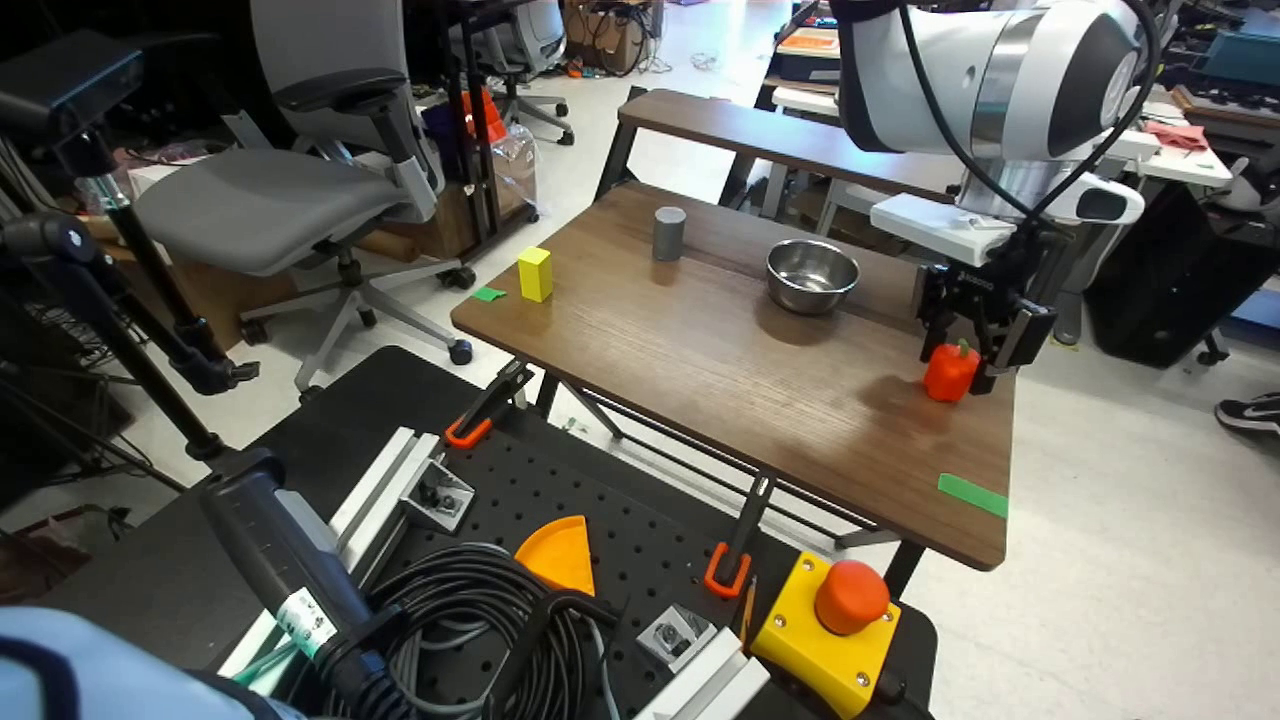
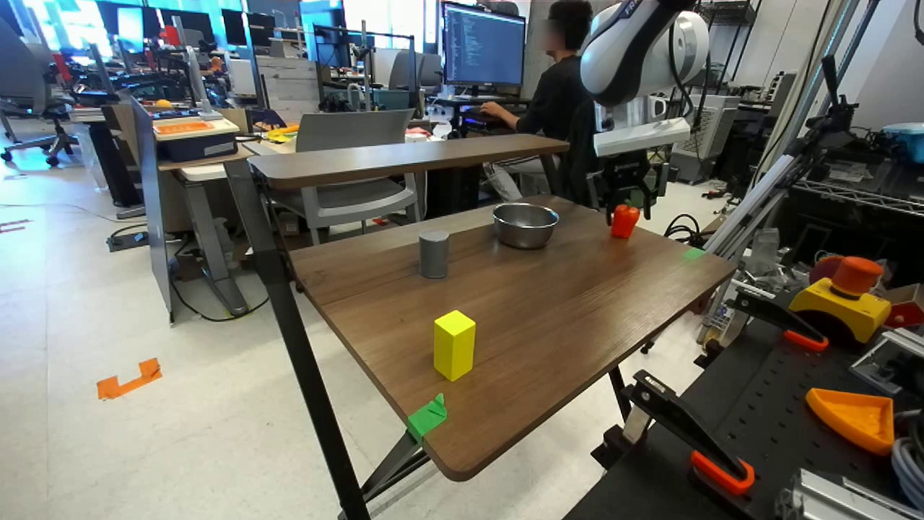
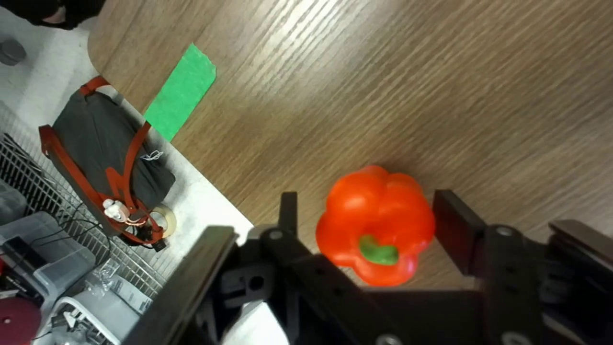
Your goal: Pick up the bell pepper, then place it in the bowl
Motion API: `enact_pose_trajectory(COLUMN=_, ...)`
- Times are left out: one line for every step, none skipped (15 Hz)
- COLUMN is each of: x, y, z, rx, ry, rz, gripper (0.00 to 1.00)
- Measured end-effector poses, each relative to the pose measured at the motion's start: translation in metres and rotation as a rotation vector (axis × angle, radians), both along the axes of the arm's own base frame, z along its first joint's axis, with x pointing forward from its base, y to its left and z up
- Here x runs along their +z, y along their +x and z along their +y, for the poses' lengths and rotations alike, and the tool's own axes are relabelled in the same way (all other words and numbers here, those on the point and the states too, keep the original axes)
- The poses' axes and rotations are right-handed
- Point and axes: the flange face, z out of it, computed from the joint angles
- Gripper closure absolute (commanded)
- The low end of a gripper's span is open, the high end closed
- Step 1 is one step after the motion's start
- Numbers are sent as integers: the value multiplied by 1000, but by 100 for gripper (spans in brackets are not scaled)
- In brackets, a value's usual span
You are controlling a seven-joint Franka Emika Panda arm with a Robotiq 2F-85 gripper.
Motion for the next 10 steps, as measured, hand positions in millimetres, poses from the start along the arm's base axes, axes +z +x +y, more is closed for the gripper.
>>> enact_pose_trajectory(x=0, y=0, z=0, rx=-2, ry=1, rz=4, gripper=66)
enact_pose_trajectory(x=1, y=0, z=0, rx=-2, ry=1, rz=5, gripper=69)
enact_pose_trajectory(x=4, y=1, z=1, rx=-2, ry=1, rz=0, gripper=69)
enact_pose_trajectory(x=8, y=2, z=1, rx=-1, ry=1, rz=-7, gripper=70)
enact_pose_trajectory(x=15, y=4, z=3, rx=4, ry=3, rz=-19, gripper=70)
enact_pose_trajectory(x=24, y=6, z=6, rx=11, ry=7, rz=-34, gripper=71)
enact_pose_trajectory(x=36, y=8, z=12, rx=23, ry=13, rz=-53, gripper=71)
enact_pose_trajectory(x=49, y=10, z=18, rx=36, ry=19, rz=-72, gripper=71)
enact_pose_trajectory(x=63, y=12, z=26, rx=49, ry=29, rz=-90, gripper=71)
enact_pose_trajectory(x=76, y=14, z=36, rx=63, ry=40, rz=-108, gripper=71)
